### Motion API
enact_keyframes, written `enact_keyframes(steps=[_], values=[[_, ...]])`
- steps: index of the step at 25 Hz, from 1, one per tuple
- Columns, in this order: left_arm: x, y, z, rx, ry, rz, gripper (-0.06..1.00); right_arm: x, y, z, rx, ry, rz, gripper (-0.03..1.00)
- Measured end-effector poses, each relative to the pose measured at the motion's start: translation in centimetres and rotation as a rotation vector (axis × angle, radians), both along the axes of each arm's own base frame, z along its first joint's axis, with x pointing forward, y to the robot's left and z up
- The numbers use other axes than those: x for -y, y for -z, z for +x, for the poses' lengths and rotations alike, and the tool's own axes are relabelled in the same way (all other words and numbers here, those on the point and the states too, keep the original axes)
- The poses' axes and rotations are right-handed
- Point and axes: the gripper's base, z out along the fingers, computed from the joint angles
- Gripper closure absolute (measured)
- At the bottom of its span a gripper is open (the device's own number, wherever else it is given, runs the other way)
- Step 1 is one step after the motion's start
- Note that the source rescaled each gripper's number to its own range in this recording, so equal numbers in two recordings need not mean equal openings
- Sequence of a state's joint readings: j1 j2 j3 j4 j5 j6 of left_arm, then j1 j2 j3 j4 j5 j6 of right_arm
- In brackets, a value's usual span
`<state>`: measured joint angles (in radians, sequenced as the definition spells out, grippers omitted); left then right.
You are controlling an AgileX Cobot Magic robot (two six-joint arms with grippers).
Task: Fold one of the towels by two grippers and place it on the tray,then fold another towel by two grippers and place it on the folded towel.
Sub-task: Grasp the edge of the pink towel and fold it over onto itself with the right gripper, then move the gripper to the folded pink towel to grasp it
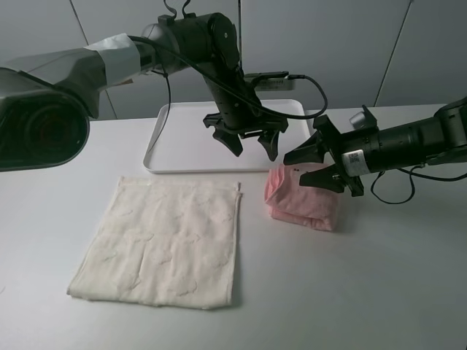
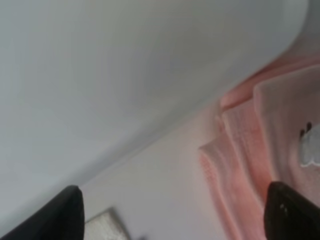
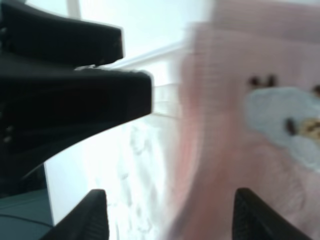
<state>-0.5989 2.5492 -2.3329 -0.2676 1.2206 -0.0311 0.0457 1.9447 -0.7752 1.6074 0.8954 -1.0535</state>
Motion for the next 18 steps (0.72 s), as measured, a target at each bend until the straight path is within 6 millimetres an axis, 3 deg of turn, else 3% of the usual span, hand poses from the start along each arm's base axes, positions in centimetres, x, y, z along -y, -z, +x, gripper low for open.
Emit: enact_keyframes(steps=[4,9,12,18], values=[[-1.6,0.0,1.2,0.009,-0.016,0.005,-0.01,0.9,-1.2,0.6,0.052,0.017,-0.003,0.37],[-2.9,0.0,2.0,0.021,-0.016,0.01,-0.01,4.6,-3.4,1.5,0.067,0.051,-0.119,0.26],[-2.8,0.0,2.0,0.027,0.003,0.01,-0.01,5.9,-2.8,0.9,-0.001,0.035,-0.215,0.25],[-2.8,0.0,1.9,0.031,0.018,0.011,-0.01,6.2,-1.1,0.5,-0.083,-0.004,-0.272,0.25]])
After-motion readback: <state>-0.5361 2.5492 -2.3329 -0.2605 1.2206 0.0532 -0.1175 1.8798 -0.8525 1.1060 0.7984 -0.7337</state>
